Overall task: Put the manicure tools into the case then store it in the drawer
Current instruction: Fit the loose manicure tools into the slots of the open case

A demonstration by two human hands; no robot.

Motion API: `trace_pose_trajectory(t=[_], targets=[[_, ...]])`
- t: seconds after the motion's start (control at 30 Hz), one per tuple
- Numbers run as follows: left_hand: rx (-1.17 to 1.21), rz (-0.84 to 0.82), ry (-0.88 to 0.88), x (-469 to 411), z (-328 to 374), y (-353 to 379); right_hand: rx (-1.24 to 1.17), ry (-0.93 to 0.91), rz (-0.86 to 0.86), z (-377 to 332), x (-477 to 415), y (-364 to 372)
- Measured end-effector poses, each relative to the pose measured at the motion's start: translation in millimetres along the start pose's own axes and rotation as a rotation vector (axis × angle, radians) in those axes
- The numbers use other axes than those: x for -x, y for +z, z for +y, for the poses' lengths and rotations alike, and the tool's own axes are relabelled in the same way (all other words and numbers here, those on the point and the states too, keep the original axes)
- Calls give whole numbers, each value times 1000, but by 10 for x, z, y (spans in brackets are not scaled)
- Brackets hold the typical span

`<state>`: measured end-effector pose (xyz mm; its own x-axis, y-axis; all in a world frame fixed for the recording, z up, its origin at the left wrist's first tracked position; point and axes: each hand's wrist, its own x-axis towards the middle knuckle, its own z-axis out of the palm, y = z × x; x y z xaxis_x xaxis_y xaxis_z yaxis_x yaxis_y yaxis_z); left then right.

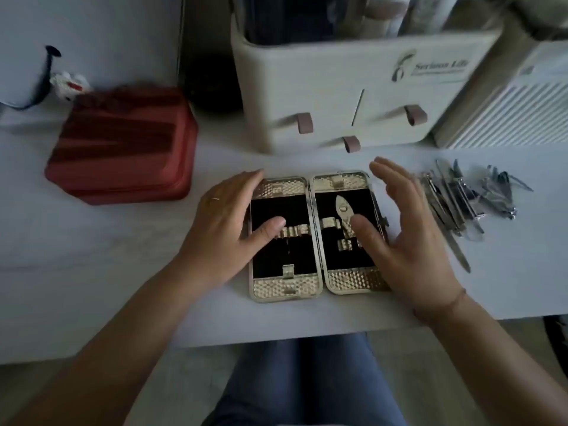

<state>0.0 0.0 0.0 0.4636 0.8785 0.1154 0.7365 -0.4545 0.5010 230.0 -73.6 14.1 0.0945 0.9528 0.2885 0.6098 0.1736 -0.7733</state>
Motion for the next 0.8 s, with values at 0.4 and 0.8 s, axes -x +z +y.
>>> trace_pose_trajectory(t=[0.4,0.8], targets=[[-126,32,64,70,-33,38,279,112,321,324,179,-348],[71,111,5,43,-66,5,476,248,278,560,116,-613]])
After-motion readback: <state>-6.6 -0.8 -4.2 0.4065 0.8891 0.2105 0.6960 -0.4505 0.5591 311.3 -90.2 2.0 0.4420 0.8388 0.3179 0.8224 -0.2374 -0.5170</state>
